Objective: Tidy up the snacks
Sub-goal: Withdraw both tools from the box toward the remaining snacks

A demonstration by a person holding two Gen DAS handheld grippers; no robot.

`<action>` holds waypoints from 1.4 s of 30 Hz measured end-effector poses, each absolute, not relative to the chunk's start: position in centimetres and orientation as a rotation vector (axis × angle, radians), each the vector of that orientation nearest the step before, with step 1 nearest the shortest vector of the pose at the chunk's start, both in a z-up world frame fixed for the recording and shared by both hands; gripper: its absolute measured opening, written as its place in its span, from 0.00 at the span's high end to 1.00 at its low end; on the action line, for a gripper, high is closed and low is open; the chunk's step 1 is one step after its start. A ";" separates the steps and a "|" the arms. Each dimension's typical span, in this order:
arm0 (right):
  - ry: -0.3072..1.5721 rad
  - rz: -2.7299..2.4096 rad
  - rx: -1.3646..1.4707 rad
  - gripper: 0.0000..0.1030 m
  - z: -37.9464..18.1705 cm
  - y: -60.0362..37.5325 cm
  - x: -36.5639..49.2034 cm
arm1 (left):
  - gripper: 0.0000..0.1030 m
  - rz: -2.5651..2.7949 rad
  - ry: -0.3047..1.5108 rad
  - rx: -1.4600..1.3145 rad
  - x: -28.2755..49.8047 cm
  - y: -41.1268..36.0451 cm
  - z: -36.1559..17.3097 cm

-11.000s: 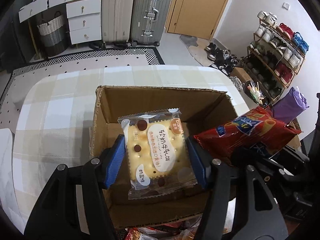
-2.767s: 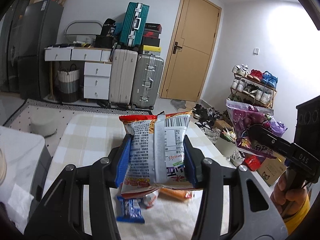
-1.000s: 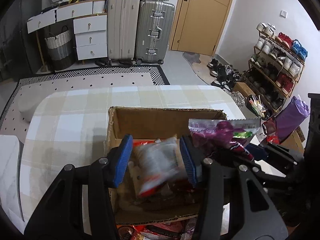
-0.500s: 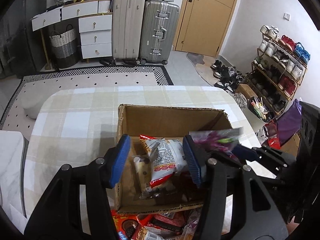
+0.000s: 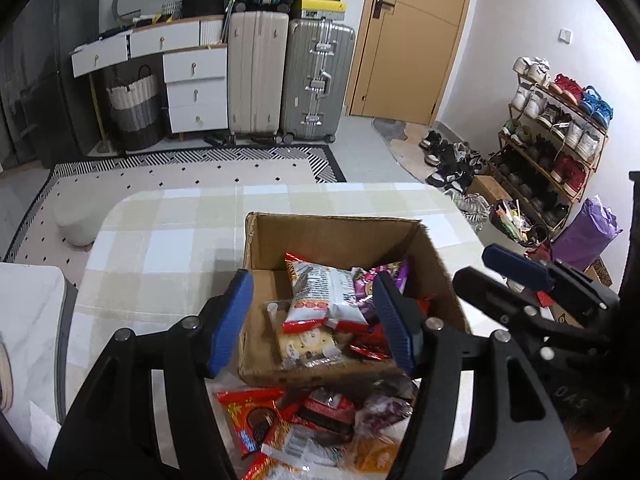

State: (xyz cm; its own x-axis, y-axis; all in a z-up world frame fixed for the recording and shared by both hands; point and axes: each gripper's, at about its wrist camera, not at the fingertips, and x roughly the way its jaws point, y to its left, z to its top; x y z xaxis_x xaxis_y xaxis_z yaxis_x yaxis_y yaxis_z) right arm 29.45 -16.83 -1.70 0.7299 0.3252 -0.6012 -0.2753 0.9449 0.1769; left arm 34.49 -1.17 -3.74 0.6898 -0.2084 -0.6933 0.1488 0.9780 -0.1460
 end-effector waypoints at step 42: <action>0.265 0.394 0.131 0.01 7.7 -16.5 -1.0 | 0.01 -0.058 0.393 -0.077 -4.2 5.4 8.4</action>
